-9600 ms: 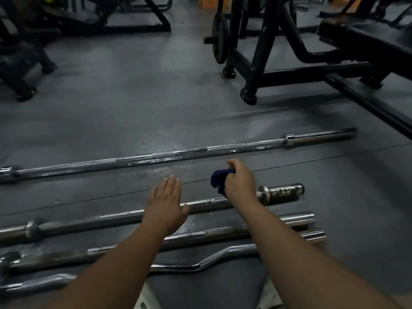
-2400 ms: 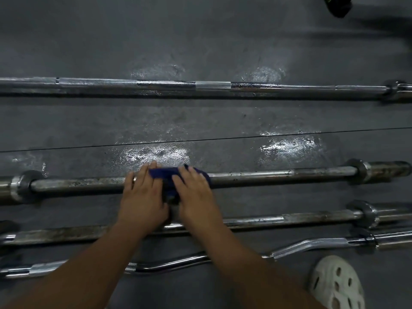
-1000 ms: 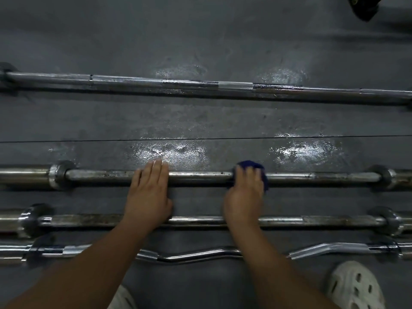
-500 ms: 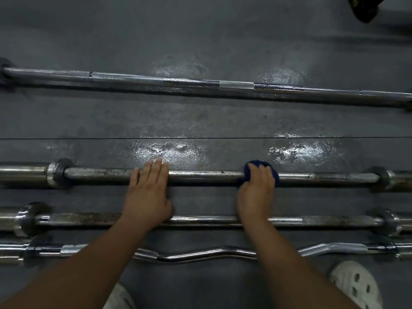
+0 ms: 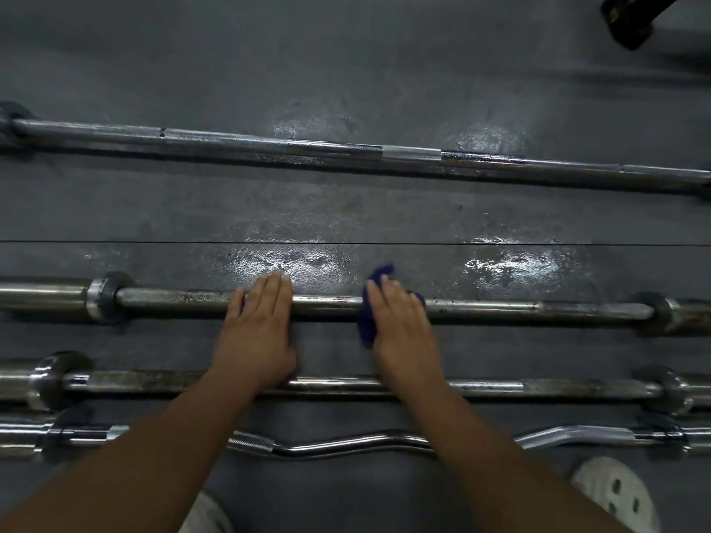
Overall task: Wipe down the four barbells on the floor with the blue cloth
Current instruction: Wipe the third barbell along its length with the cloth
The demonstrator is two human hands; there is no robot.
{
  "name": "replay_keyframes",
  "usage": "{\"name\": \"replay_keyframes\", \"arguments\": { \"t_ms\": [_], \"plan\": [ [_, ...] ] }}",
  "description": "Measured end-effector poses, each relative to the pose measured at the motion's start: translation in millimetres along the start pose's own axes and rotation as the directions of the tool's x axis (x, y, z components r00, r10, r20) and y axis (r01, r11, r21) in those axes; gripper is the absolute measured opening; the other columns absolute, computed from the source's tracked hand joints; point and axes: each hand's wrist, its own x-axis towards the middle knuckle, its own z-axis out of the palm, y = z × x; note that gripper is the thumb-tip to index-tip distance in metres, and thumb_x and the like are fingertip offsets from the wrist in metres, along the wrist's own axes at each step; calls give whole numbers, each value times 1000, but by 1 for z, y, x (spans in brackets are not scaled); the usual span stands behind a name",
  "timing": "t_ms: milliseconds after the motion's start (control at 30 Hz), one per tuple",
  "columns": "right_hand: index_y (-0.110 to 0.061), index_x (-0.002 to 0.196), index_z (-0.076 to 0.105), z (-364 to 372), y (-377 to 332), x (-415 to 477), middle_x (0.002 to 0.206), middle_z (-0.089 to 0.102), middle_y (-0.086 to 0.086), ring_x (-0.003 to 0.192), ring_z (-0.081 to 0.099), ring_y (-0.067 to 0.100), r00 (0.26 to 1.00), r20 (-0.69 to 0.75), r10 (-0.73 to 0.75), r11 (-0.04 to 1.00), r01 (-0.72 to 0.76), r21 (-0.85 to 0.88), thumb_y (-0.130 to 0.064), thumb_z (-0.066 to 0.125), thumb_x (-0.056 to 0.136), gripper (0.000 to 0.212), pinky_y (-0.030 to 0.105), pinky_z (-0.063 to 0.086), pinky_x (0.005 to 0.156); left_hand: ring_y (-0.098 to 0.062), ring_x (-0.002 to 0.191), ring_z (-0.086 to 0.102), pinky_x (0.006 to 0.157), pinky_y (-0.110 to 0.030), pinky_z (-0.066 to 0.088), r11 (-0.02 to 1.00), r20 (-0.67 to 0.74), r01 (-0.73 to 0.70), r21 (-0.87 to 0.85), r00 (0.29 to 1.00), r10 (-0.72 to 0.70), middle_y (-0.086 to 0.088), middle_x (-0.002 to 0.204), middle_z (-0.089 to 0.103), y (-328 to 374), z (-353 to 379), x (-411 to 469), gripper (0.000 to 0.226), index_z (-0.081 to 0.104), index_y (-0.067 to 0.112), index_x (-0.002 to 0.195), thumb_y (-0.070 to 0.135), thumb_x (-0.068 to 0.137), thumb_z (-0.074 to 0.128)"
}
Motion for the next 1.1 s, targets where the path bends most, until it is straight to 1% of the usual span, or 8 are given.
{"name": "replay_keyframes", "arguments": {
  "t_ms": [167,367,567,700,800,900,1000,1100],
  "plan": [
    [-13,141,46,9,-21,18,147,44,11,135,40,35,979,-53,196,980,-197,-16,-10,65,75,69,47,26,114,-22,153,-2,123,-47,1,1000,32,24,-19,999,-23,-6,167,0,2,-8,6,97,2,12,158,37,72,41],
    [-14,141,45,12,-48,19,144,48,11,129,44,30,974,0,-227,973,226,43,-26,51,79,64,42,31,111,-25,153,8,122,-47,5,1000,-20,5,-27,1000,-6,-9,165,12,2,-4,1,95,13,10,157,38,71,40],
    [-5,141,47,-27,95,-20,149,42,20,135,41,36,955,-131,266,962,-272,-30,-26,30,75,72,47,30,114,-23,153,0,122,-45,1,999,13,28,-38,1000,-28,-7,166,3,4,-8,2,100,5,12,158,31,76,57],
    [-5,129,55,-23,87,-7,138,49,19,128,43,42,877,-114,467,883,-469,4,-5,50,75,54,50,34,109,-25,153,7,122,-48,4,999,-10,29,-35,1000,-30,-10,165,12,5,-4,1,101,13,10,158,31,71,60],
    [-14,108,61,-2,10,10,111,59,9,99,55,33,983,-74,170,985,-171,-10,-8,51,72,38,46,44,85,-28,152,13,121,-50,9,999,-24,29,-26,999,-30,-12,164,18,5,-1,2,101,21,9,156,30,66,60],
    [-11,121,62,0,-57,21,119,64,10,110,56,32,999,-12,-46,981,48,188,-4,62,75,47,45,40,100,-32,149,22,118,-54,17,999,-21,21,-25,1000,-22,-15,161,26,4,1,2,100,29,6,154,31,61,57],
    [-19,130,61,-15,-79,31,128,63,7,118,52,27,975,222,22,880,-124,458,0,57,79,54,36,36,108,-31,150,21,118,-53,16,1000,-3,20,-12,1000,-20,-14,162,23,4,-4,0,96,25,6,155,36,69,56],
    [-20,116,68,-42,-80,32,114,69,3,105,61,21,902,386,192,478,-430,766,9,41,79,55,28,49,94,-25,153,6,121,-46,8,999,81,34,3,996,-34,-9,166,7,9,-17,-3,97,11,10,158,44,81,60]
  ]
}}
